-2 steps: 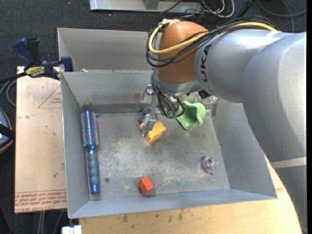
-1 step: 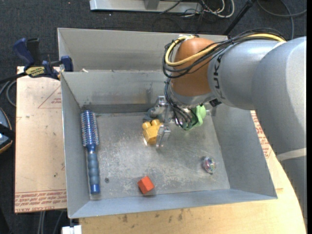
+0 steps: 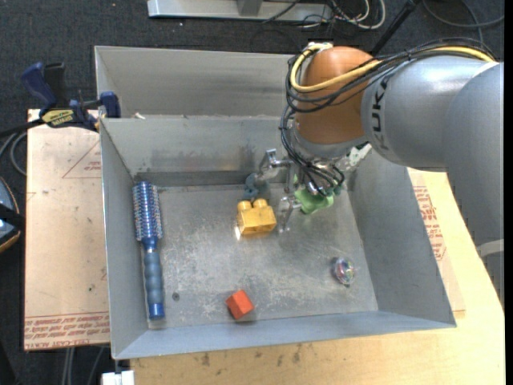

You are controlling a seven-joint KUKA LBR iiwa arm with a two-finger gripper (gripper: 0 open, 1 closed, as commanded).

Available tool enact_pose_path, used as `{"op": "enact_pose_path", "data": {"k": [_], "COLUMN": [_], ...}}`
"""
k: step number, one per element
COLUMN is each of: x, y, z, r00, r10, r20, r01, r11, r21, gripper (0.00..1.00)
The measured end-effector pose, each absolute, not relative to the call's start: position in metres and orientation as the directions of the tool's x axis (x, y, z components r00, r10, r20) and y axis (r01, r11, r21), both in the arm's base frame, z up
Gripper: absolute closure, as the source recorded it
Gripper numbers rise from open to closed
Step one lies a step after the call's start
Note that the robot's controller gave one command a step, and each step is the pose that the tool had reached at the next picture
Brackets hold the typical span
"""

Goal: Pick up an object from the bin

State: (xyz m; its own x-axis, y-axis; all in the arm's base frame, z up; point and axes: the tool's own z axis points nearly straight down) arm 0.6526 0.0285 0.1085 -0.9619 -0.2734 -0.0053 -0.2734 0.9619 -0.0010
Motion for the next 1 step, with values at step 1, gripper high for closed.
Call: {"op": "enact_pose_path", "data": {"k": [1], "x": [0.6511], "y": [0.0662], "z": [0.0782], "r00": [-0.985], "r10": [-0.17], "r20": [-0.008], "r01": [-0.17], "r11": [0.986], "r21": [-0.006], "gripper": [0.0]}}
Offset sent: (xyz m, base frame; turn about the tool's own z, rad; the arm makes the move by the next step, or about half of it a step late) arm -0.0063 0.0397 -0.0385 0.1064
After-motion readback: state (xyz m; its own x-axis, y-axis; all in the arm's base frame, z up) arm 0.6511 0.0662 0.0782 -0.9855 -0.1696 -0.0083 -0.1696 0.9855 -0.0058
